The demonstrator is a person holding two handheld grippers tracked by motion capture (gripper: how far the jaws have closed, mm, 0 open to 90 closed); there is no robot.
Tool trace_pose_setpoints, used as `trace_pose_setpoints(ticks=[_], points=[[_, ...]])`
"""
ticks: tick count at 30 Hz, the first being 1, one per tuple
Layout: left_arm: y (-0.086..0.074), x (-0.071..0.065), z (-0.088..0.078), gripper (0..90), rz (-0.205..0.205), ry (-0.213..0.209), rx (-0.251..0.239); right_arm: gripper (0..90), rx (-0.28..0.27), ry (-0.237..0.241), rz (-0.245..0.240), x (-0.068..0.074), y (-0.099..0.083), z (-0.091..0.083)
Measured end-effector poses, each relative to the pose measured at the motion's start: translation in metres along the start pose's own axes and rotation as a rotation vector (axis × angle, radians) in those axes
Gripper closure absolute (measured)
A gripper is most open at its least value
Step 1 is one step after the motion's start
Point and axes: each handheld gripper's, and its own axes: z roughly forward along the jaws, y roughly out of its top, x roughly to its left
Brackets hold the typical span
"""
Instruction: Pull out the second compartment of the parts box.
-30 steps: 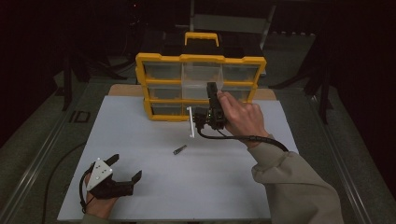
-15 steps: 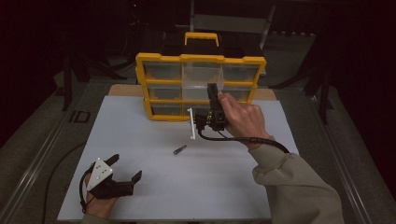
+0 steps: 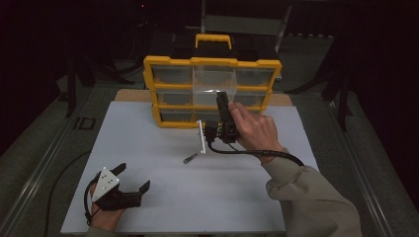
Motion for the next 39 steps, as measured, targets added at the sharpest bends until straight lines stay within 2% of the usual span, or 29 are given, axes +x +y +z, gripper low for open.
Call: trace_pose_setpoints(ticks=[6,10,16,17,19,20,22,24,27,29,34,39], points=[[0.0,0.0,0.0,0.0,-0.005,0.0,-0.002,68.9,-0.014,0.006,0.024,0.007,0.001,-0.003],[0.0,0.0,0.0,0.0,-0.001,0.0,0.002,61.7,-0.018,0.035,0.059,0.022,0.001,-0.006],[0.0,0.0,0.0,0.0,-0.003,0.001,0.0,48.1,-0.015,0.027,0.105,0.043,0.001,-0.005],[0.0,0.0,0.0,0.0,-0.003,0.001,0.0,46.5,-0.013,0.039,0.12,0.048,0.001,-0.005],[0.0,0.0,0.0,0.0,-0.002,0.001,0.0,38.7,-0.013,0.035,0.145,0.055,0.001,-0.006],[0.0,0.0,0.0,0.0,-0.003,0.001,0.0,39.2,-0.016,0.032,0.155,0.059,0.001,-0.006],[0.0,0.0,0.0,0.0,-0.004,0.001,0.001,39.2,-0.019,0.065,0.174,0.067,0.001,-0.006],[0.0,0.0,0.0,0.0,-0.004,0.001,0.0,34.1,-0.019,0.086,0.192,0.08,0.002,-0.005],[0.0,0.0,0.0,0.0,-0.003,0.0,0.004,24.2,-0.021,0.102,0.209,0.093,0.001,-0.005],[0.0,0.0,0.001,0.0,-0.002,-0.002,0.005,19.7,-0.018,0.112,0.204,0.103,0.001,-0.005],[0.0,0.0,0.0,0.0,-0.004,0.001,0.003,14.0,-0.004,0.139,0.222,0.124,0.0,-0.008],[0.0,0.0,0.0,0.0,-0.003,0.001,0.005,11.9,0.018,0.185,0.303,0.141,-0.004,-0.016]])
